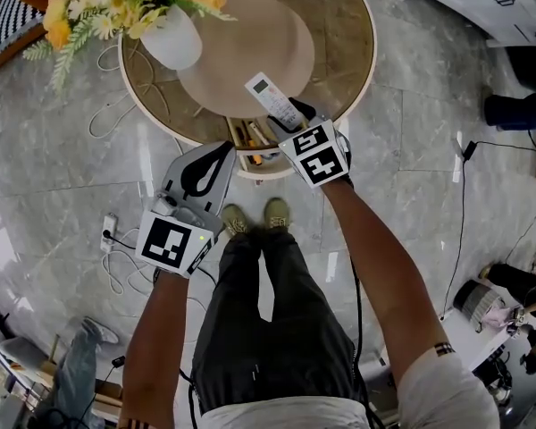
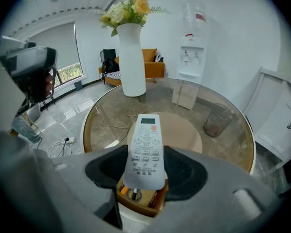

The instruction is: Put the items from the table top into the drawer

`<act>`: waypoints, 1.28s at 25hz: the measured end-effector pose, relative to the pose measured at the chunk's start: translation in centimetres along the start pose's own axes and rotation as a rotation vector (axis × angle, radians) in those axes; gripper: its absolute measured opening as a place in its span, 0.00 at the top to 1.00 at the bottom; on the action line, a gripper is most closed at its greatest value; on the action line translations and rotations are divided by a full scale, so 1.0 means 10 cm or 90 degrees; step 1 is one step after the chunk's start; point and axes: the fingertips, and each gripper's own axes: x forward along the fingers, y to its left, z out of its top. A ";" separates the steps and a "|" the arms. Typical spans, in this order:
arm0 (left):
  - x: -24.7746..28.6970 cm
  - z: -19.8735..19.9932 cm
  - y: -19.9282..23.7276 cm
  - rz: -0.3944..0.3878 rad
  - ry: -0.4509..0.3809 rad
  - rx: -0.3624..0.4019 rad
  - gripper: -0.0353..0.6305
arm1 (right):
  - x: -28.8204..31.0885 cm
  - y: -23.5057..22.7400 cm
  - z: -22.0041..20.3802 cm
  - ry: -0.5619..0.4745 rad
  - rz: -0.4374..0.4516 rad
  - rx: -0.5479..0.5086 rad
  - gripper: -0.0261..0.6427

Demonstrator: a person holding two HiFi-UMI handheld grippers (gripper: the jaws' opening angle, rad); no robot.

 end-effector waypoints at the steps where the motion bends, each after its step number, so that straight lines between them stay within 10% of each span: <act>1: 0.00 -0.01 -0.01 0.000 0.001 0.001 0.95 | -0.01 0.00 0.00 -0.006 -0.004 0.003 0.62; 32: -0.23 -0.44 -0.79 0.022 -0.017 0.007 0.95 | -1.43 0.68 -0.51 -0.169 0.009 0.007 0.62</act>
